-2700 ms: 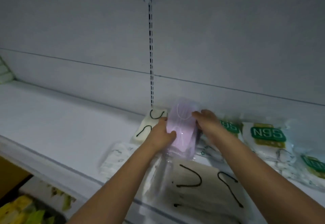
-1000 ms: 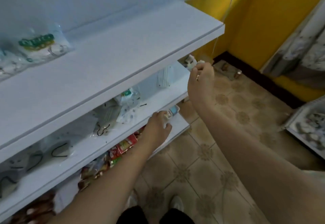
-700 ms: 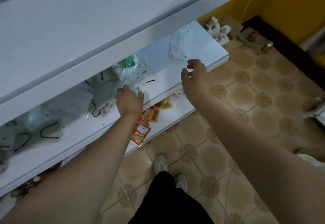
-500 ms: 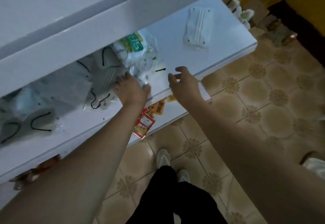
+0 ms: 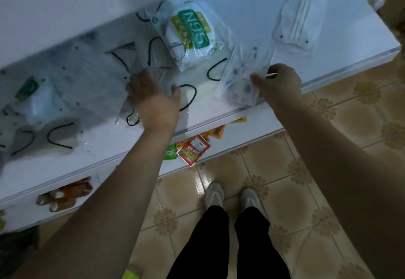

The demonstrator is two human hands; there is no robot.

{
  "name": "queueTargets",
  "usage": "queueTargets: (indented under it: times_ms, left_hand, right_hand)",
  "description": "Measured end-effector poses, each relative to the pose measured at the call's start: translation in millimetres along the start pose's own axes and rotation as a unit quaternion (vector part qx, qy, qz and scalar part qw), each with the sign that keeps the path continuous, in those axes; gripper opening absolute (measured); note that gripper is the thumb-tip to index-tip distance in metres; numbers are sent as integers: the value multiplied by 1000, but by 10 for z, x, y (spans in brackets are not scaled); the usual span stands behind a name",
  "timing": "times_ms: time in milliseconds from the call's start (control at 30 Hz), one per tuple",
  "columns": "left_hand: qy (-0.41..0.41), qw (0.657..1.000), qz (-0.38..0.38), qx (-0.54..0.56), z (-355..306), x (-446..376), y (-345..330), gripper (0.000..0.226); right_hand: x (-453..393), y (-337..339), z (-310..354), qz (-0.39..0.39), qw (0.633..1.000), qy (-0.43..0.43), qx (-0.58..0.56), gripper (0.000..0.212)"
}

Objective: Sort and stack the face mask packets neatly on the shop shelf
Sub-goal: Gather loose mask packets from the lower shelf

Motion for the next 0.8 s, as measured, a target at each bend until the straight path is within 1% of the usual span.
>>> queueTargets:
  times_ms: [33,67,100,133,200,267,333,367,400,433,467,533,600,633,667,700,733,800]
  left_hand:
    - [51,997,-16,-59,185,-36,65,67]
    - [109,991,-11,-74,361,-59,88,75]
    - [148,986,4,-73,492,-74,90,80]
    - [162,984,16,-79,546,-88,99,82]
    - [147,984,31,-98,564,-143,124,73]
    - [121,987,40,-101,509,-189,202,58]
    - [112,991,42,-57,503,-213,306,45]
    - [117,993,34,-5,518,-209,384,40]
    - [131,988,22,75,554,-187,464,36]
    - [154,973,9,172,605,-140,524,32]
    - [182,946,1,268,655,-70,550,29]
    - [223,878,14,424,716,82,486,30]
    - [232,809,45,538,701,187,379,37]
    - [235,781,61,575,694,221,333,41]
    - [241,762,77,597,700,245,290,44]
    - [247,755,89,601,713,268,261,46]
    - [251,762,100,588,735,294,244,47]
    - [232,803,128,534,704,337,256,45]
  right_hand:
    - [-16,43,12,-21,1000,1,16,33]
    - [-3,91,28,-48,999,3,25,37]
    - [43,139,69,-80,996,15,33,38]
    - [114,165,137,-107,993,37,43,37]
    - [284,109,318,-138,984,97,52,35]
    - [447,-9,521,-142,978,145,52,32]
    - [560,-127,717,-133,975,176,41,25]
    - [608,-207,801,-115,976,184,28,21]
    - [653,-314,872,-84,979,188,9,18]
    - [697,-459,938,-36,981,189,-11,20]
    - [748,-640,996,25,982,185,-25,27]
    - [871,-1006,1092,150,974,166,-45,47]
    - [948,-1257,1146,228,962,139,-59,62]
    - [967,-1333,1164,254,957,129,-62,61]
    - [978,-1381,1182,275,951,121,-73,54]
    - [978,-1416,1189,293,944,110,-100,46]
    - [987,-1444,1194,313,935,99,-134,39]
    - [995,-1476,1206,323,927,111,-155,37]
Point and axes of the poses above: each hand's wrist, its own x-axis away from the middle knuckle, its own y-axis out of the back of the hand, z = x × y, the point moved 10 cm from there along -x, towards the middle knuckle, and after that the axes turned 7 degrees about x, right-handed, at the moved point
